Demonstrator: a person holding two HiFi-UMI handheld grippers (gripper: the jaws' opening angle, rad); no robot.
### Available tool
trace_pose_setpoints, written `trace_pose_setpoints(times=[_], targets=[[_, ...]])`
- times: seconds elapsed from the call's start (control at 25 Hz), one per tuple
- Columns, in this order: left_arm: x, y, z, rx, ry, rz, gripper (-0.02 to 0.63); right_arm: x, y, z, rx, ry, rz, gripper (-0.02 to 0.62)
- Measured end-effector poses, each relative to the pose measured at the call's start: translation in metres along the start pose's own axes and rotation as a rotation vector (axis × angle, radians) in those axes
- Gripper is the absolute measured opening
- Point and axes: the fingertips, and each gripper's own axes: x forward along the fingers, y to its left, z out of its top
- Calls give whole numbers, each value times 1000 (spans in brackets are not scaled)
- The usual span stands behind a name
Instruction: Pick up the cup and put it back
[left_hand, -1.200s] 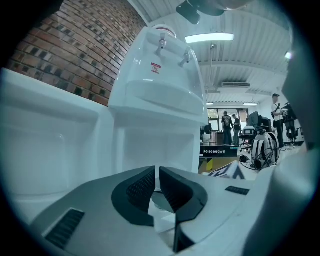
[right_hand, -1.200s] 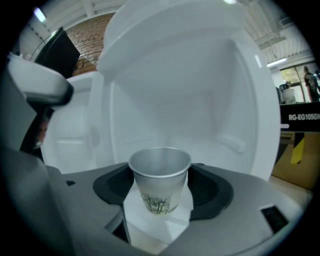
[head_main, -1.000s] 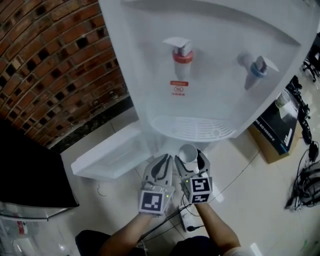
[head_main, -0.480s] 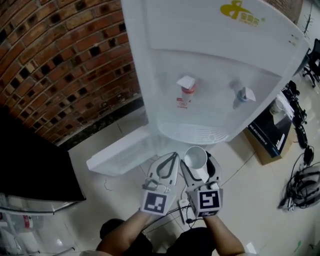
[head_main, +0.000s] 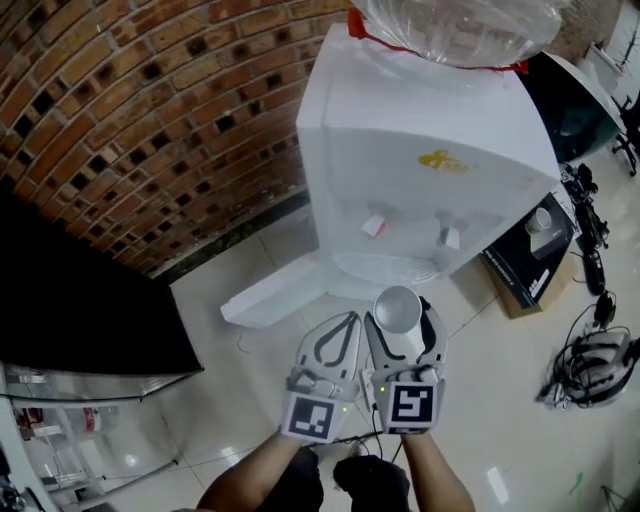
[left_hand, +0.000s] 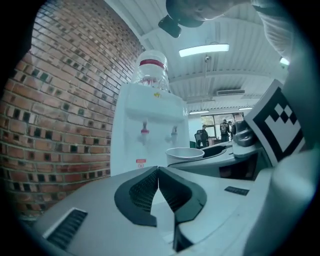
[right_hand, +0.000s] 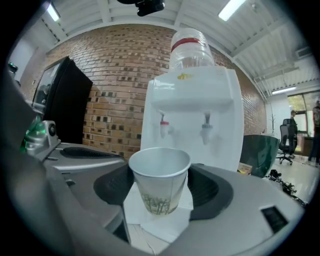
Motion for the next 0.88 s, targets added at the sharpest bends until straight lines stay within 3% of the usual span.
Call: trace_pose_setpoints(times=[0.32, 0.48, 0.88], targets=[[-25, -11, 111, -3, 15, 8, 2, -63, 12, 97, -11, -1, -16, 339], [-37, -18, 174, -13, 19, 13, 2, -94, 19, 151, -11, 11, 23, 339], [-49, -50, 330, 18, 9, -61, 2, -177, 3, 297, 40, -19, -5, 339]])
